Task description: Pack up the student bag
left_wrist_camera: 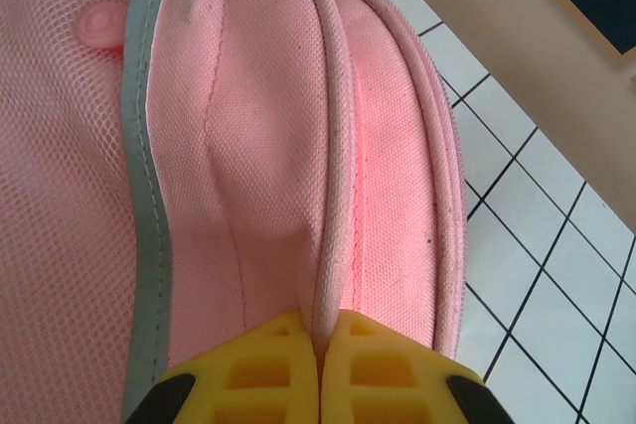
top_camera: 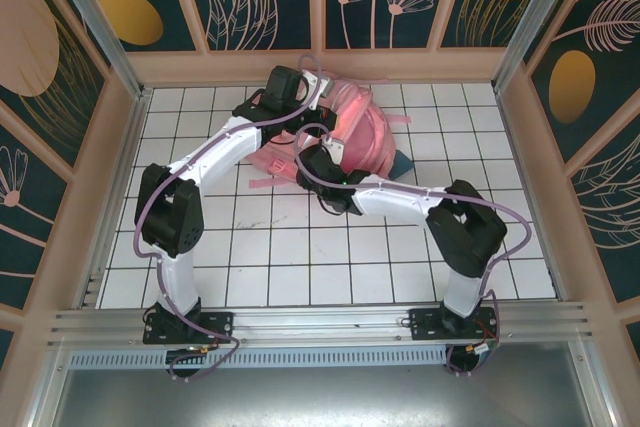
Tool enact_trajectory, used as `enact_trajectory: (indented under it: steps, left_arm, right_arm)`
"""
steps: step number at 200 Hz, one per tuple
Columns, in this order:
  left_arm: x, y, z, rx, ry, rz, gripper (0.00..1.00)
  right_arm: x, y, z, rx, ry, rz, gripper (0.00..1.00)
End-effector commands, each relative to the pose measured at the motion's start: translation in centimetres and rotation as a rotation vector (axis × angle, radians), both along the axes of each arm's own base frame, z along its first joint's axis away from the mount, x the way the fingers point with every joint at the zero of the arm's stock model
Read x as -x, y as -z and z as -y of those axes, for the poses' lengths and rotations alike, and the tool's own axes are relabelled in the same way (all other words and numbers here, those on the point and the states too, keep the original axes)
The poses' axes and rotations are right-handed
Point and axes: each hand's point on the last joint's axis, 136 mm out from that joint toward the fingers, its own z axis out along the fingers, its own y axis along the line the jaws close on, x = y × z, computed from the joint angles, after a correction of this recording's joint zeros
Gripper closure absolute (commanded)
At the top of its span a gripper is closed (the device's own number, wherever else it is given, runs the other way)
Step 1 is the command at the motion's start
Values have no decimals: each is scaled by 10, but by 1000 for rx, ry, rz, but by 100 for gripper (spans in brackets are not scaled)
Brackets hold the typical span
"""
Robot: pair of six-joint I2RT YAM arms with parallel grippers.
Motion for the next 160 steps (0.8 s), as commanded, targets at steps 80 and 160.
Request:
enact_trajectory:
  steps: [80, 160]
  left_arm:
    - [20, -72, 13, 121, 85, 156, 100]
    - [-9, -65, -21, 16, -169, 189, 55]
  right_arm:
    - [-2, 11, 13, 160, 51, -28, 90]
    - [11, -33, -8, -29, -131, 9, 100]
